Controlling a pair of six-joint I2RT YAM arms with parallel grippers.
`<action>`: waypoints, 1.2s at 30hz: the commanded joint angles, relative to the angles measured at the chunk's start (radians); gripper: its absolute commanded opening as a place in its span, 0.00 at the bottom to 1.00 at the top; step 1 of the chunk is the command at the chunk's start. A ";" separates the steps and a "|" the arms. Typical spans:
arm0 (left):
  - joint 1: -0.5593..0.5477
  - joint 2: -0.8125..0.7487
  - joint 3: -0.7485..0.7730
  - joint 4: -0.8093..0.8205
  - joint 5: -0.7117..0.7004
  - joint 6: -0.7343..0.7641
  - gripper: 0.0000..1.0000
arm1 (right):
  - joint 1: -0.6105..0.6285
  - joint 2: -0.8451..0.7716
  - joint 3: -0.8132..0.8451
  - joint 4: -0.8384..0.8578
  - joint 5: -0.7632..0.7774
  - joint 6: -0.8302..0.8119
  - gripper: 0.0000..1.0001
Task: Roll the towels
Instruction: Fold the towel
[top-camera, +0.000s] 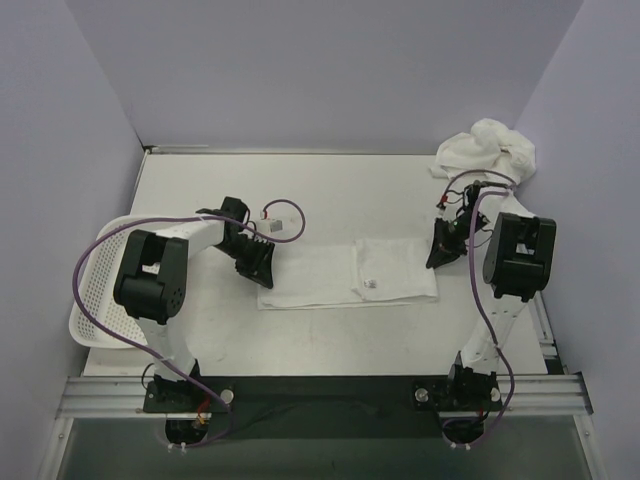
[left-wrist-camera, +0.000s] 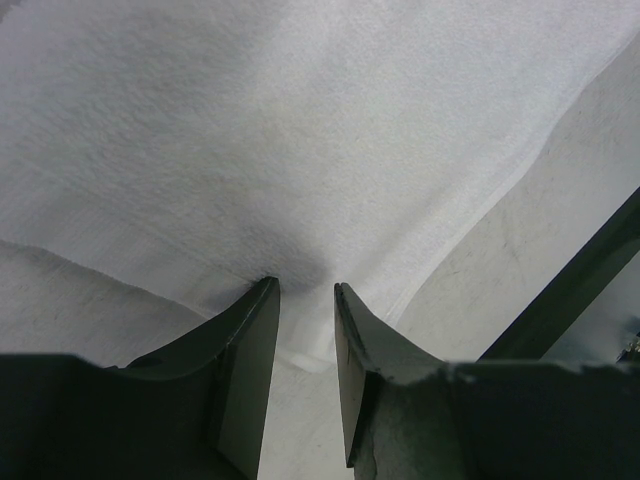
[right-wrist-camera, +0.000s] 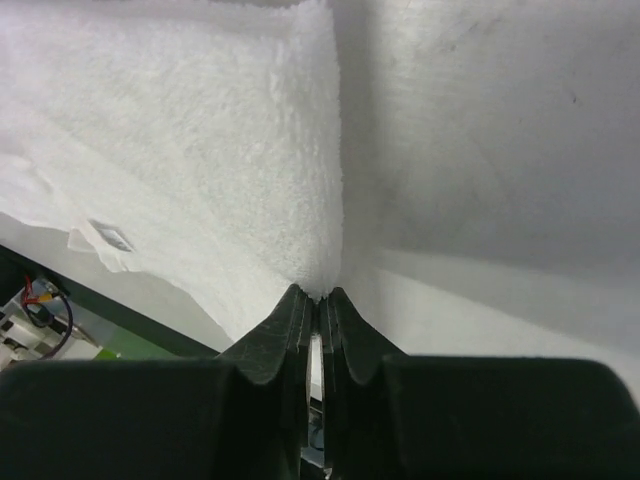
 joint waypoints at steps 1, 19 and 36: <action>-0.003 -0.021 -0.006 0.030 0.008 0.006 0.40 | 0.024 -0.137 -0.001 -0.066 0.002 0.028 0.00; -0.012 -0.008 -0.016 0.033 0.013 0.002 0.43 | 0.303 -0.104 0.144 -0.136 0.079 0.125 0.00; -0.010 -0.129 -0.068 0.104 0.187 0.011 0.43 | 0.229 -0.133 0.066 -0.153 0.116 0.063 0.00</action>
